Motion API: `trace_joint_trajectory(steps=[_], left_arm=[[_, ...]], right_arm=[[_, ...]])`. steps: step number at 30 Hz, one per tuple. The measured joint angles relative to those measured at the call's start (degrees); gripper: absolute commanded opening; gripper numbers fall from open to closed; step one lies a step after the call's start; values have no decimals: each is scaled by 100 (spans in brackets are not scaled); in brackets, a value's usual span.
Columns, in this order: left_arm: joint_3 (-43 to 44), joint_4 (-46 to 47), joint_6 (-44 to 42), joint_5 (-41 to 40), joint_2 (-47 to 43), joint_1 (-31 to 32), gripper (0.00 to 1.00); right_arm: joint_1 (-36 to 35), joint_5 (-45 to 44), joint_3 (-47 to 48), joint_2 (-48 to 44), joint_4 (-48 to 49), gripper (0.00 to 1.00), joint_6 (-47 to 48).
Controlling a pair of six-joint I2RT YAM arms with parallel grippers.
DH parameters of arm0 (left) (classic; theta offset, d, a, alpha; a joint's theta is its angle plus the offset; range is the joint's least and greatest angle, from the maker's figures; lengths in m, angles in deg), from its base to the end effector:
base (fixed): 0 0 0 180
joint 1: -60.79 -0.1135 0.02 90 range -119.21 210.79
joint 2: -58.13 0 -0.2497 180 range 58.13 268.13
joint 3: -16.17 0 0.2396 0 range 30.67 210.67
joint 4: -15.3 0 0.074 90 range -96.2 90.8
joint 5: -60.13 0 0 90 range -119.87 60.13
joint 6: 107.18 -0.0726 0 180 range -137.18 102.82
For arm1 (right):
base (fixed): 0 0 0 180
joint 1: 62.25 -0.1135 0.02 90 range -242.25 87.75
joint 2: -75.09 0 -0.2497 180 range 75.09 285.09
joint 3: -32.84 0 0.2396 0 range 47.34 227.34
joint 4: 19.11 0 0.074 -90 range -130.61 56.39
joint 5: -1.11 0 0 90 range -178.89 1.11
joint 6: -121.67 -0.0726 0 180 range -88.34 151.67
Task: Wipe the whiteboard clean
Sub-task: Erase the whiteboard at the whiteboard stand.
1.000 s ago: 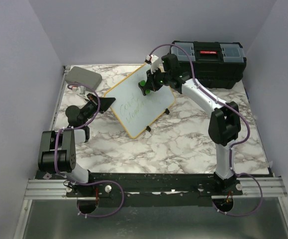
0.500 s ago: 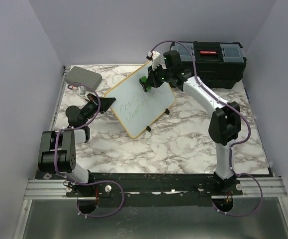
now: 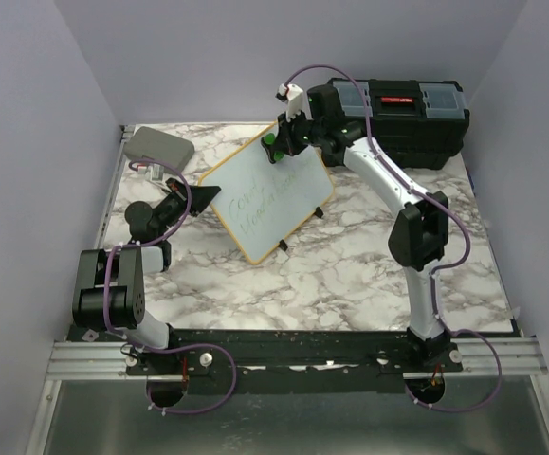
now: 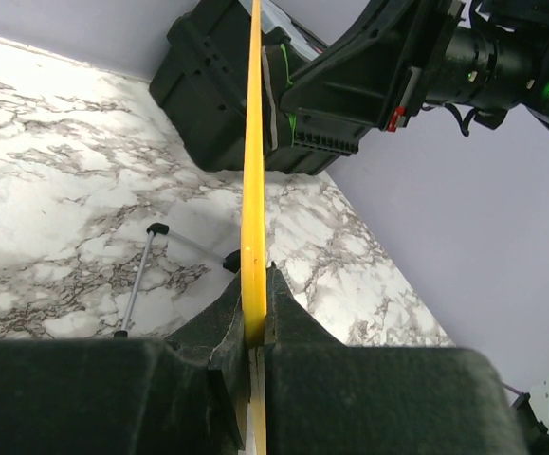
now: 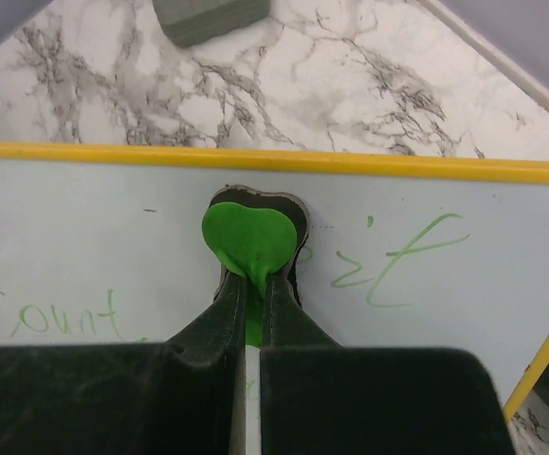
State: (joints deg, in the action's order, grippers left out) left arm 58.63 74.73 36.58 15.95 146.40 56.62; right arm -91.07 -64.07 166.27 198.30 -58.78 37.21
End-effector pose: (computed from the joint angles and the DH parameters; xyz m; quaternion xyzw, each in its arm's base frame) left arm 0.3036 -0.0301 0.2206 -0.0081 0.6464 -0.5221 0.5563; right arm 0.4360 0.2747 0.2961 -0.3526 0.7738 0.2811 0.4448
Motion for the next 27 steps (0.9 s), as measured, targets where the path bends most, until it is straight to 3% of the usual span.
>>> trace_joint_trajectory(steps=[7,15,27], left_arm=[[0,-33,-15,-17,0,0,0],[0,-57,-17,-39,0,0,0],[0,-76,-28,-57,0,0,0]], right_arm=[[-11,31,417,210,-197,1,-76],[-92,442,-61,63,-192,1,256],[48,-140,-330,-76,-103,1,-103]])
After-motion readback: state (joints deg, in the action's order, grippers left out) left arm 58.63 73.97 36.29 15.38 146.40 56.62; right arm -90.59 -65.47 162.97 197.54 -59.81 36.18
